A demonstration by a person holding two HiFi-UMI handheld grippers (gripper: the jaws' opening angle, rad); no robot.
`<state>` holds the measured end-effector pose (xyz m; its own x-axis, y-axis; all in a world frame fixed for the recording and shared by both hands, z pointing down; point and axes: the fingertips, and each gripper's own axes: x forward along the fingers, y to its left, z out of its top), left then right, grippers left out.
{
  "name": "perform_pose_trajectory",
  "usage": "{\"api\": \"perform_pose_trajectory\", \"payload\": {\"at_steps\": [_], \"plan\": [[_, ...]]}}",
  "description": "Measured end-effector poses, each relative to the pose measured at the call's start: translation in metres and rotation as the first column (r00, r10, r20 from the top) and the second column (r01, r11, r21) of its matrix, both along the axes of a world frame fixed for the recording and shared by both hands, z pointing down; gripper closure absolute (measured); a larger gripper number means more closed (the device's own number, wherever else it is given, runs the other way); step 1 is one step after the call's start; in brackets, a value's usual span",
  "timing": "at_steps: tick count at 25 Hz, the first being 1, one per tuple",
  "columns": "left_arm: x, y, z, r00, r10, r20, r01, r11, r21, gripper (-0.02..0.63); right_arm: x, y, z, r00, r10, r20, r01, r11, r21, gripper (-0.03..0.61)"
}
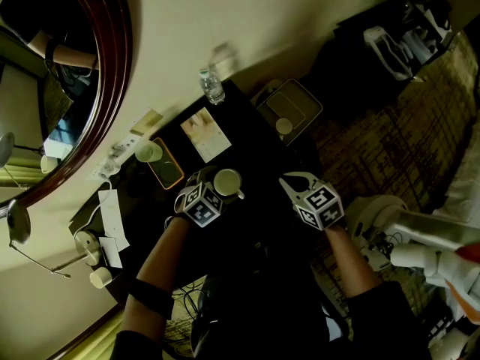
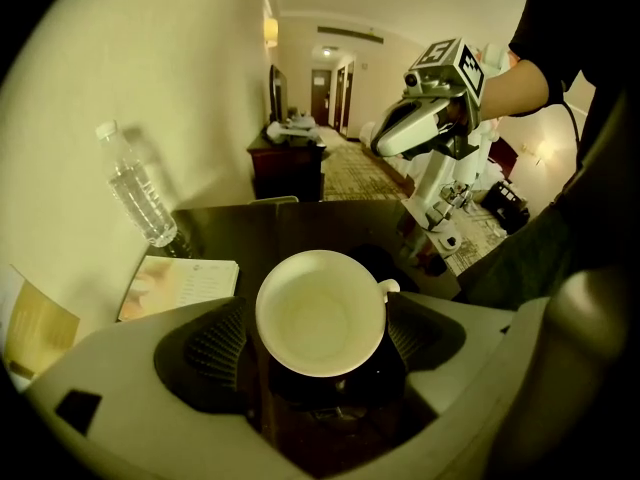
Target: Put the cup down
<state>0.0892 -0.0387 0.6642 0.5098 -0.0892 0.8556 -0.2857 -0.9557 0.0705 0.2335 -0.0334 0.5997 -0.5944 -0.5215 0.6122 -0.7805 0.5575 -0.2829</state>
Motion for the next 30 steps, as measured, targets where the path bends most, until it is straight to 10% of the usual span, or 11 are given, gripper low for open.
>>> {"api": "perform_pose_trajectory", "payload": {"at_steps": [15, 23, 30], "plan": [[-0.025, 0.002, -0.112, 0.958, -0.185, -0.22, 0.208, 0.975, 0.084, 0.201, -0.006, -0.003, -0.032, 1.0, -0.023, -0.015, 0.024, 0.999, 0.044, 0.563], [-0.079, 0.024, -0.175, 0.813, -0.427, -0.395, 0.503, 0.858, 0.107, 0.43, -0.03, -0.015, -0.053, 0.997, -0.077, -0.027, 0.079, 0.994, 0.075, 0.563], [-0.153, 0.039, -0.203, 0.623, -0.616, -0.482, 0.733, 0.675, 0.085, 0.614, -0.067, -0.02, -0.06, 0.986, -0.159, -0.043, 0.162, 0.984, 0.078, 0.563]]}}
